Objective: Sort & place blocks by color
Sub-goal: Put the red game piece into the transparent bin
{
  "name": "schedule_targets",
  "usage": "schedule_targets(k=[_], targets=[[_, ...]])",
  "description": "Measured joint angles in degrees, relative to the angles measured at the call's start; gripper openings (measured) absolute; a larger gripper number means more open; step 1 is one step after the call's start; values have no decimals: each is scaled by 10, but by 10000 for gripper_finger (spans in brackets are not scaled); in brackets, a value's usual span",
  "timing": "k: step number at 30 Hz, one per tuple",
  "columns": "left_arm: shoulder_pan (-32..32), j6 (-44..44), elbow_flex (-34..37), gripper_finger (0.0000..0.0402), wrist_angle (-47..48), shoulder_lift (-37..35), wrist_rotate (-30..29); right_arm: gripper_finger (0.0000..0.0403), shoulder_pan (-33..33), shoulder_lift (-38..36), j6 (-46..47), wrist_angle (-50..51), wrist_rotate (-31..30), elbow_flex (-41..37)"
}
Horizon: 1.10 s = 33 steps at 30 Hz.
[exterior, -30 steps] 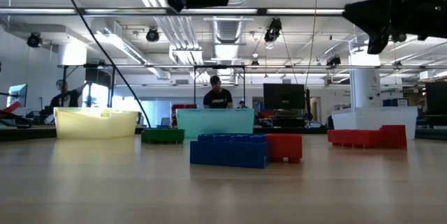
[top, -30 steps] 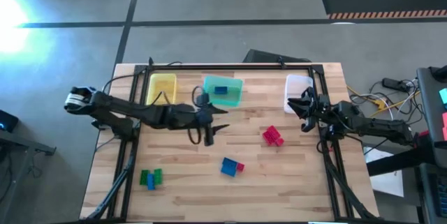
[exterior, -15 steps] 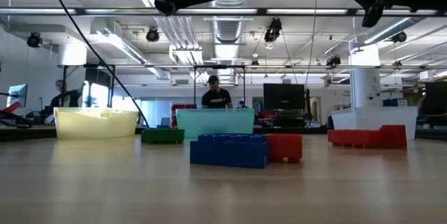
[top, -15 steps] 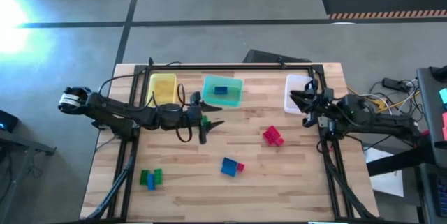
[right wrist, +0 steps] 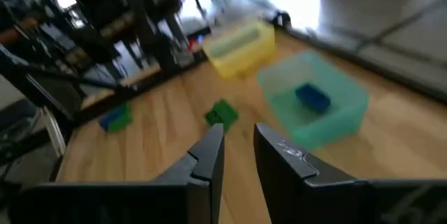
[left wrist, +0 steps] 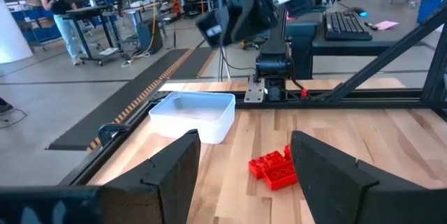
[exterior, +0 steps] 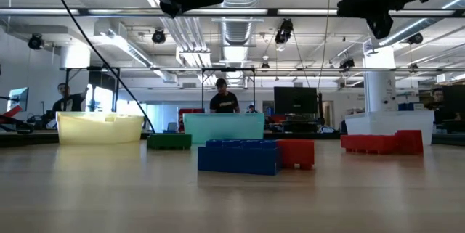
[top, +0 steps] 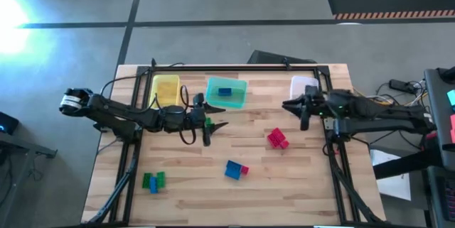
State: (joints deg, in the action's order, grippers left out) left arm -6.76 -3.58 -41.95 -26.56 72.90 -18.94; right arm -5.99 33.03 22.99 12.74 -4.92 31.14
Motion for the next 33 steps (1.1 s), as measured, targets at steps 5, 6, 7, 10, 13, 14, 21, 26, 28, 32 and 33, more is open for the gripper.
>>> schedule_targets(k=[5,6,7,10,13,14,21,26,28,32,33], targets=[[1,-17,-1,208,0,0,0,68,28,44,44,36,0,27],[1,-17,-3,208,0,0,0,68,32,56,51,45,0,32],[1,-17,-3,208,0,0,0,68,37,66,61,55,0,37],[1,-17,-2,208,0,0,0,68,49,95,85,69,0,58],[1,-13,-1,208,0,0,0,68,64,130,112,112,0,74],[1,-12,-1,208,0,1,0,68,69,142,119,120,0,81],[1,-12,0,208,0,2,0,68,113,217,197,181,5,121],[2,-16,-1,208,-5,2,0,68,132,268,286,268,34,157],[2,-17,-1,208,-4,2,0,68,139,292,318,313,36,170],[2,-17,-1,208,-5,2,0,68,145,342,351,385,34,199],[2,-17,-1,208,-4,2,0,68,148,356,356,399,34,207]])
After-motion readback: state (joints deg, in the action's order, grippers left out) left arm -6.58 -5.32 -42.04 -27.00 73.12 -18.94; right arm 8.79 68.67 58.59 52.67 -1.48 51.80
